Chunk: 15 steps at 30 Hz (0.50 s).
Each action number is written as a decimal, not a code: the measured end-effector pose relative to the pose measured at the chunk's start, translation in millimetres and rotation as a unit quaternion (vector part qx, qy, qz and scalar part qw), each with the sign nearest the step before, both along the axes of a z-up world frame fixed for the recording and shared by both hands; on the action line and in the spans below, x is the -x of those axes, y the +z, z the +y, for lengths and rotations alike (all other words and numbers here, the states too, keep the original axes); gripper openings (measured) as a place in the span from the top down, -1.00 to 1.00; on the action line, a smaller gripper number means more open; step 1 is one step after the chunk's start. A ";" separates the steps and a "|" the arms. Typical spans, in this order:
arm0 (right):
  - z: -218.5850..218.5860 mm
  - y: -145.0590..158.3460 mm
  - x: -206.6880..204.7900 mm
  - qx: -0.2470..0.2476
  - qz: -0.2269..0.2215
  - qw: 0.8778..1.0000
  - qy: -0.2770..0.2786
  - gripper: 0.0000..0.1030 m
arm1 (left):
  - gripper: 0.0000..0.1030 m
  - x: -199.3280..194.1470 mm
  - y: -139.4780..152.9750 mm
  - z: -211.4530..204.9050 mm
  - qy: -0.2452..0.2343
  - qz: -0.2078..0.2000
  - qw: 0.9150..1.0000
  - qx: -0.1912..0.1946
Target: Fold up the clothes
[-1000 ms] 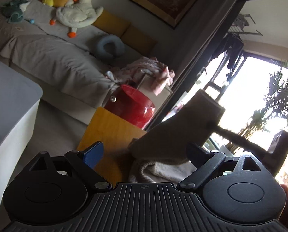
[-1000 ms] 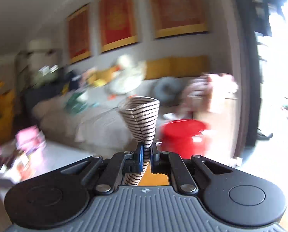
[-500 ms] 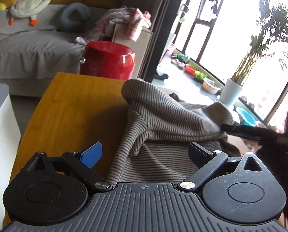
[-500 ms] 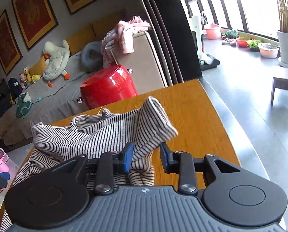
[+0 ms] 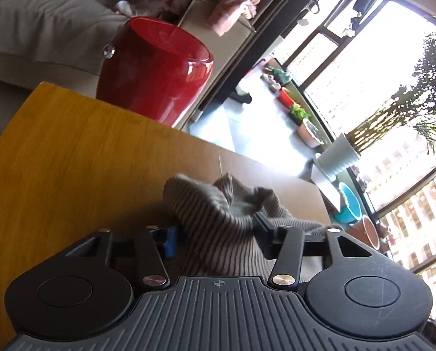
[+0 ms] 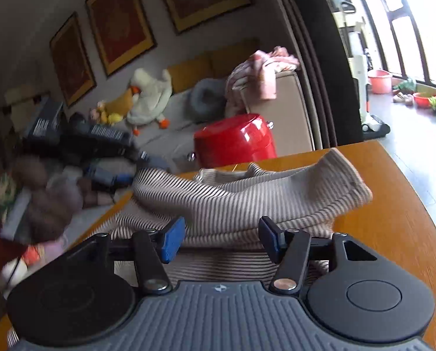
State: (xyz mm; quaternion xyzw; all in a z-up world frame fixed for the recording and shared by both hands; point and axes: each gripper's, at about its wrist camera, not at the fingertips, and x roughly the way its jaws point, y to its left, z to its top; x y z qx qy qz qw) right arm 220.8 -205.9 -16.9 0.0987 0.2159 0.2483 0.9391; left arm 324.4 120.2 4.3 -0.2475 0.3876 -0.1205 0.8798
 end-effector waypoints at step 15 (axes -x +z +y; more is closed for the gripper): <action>-4.9 -11.3 -27.2 -0.014 0.085 0.996 0.010 -0.51 | -0.54 106.2 -3.5 -20.6 -0.026 -0.147 0.983 -0.108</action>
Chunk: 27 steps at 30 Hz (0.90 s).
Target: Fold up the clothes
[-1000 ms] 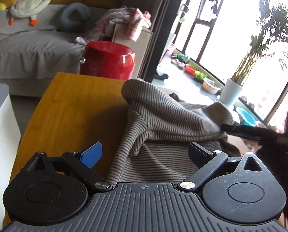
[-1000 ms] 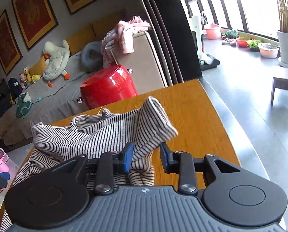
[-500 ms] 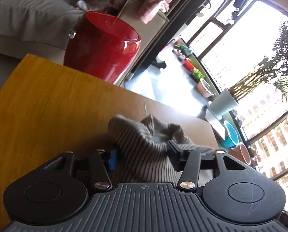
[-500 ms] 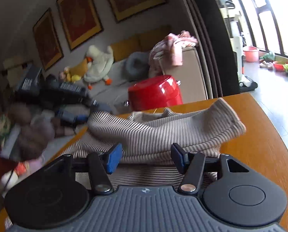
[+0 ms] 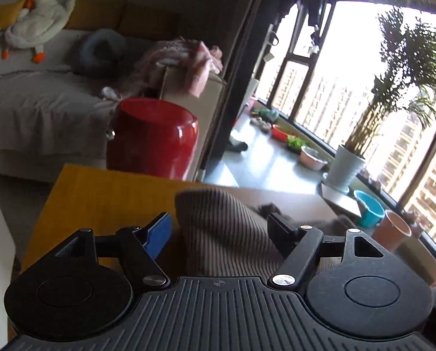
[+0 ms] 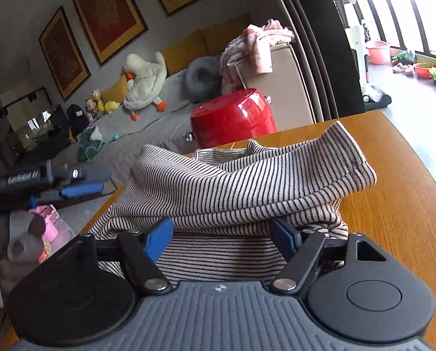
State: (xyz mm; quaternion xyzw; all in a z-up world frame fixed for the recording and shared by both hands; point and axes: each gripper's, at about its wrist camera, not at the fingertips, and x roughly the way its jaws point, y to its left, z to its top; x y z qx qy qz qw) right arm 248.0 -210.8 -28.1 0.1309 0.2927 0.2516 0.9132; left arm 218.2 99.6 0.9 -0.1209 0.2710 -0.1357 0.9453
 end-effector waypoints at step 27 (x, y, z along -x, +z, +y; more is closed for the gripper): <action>65.5 -2.0 32.8 0.211 0.007 0.976 0.058 -1.00 | -0.34 44.5 0.3 -21.1 0.002 -0.049 0.996 -0.072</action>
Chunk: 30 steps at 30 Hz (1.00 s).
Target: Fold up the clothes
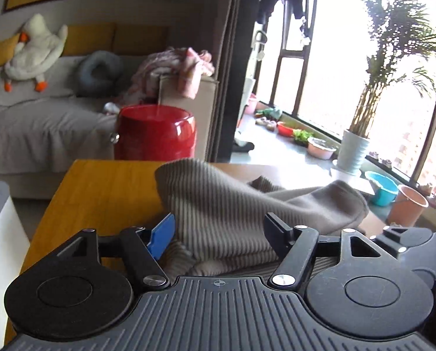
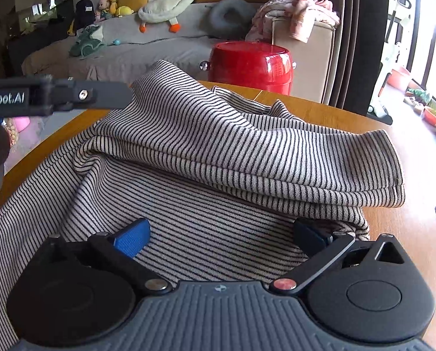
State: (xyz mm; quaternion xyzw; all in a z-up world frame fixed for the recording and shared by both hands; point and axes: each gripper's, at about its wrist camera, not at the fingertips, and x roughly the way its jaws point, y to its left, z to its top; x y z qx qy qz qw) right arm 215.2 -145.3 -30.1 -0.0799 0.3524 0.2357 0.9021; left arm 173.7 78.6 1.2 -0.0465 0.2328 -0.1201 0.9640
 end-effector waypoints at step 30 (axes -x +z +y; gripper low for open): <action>1.1 3.4 -2.2 0.003 0.005 1.000 0.015 -1.00 | -0.61 -50.1 -30.9 19.2 0.077 0.066 0.994 -0.043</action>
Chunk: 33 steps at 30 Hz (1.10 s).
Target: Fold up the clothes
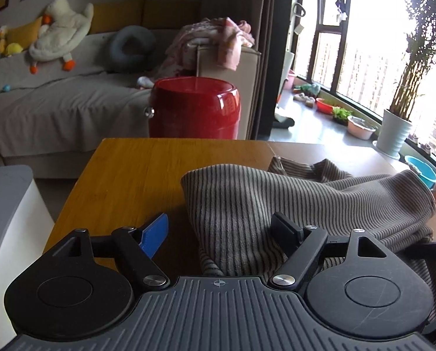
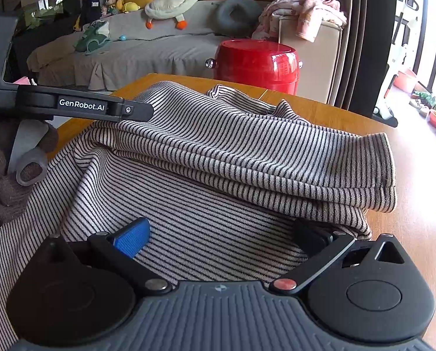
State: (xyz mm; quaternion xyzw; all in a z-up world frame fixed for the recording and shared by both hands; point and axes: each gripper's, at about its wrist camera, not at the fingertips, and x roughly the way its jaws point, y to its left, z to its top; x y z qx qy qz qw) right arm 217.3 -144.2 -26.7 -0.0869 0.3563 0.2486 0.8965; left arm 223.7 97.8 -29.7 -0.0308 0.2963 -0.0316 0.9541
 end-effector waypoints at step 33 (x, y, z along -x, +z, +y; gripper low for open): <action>-95.0 15.6 -79.3 -0.137 -0.005 0.971 -0.198 0.91 | -0.78 13.4 -1.2 23.0 0.002 -0.019 1.000 0.015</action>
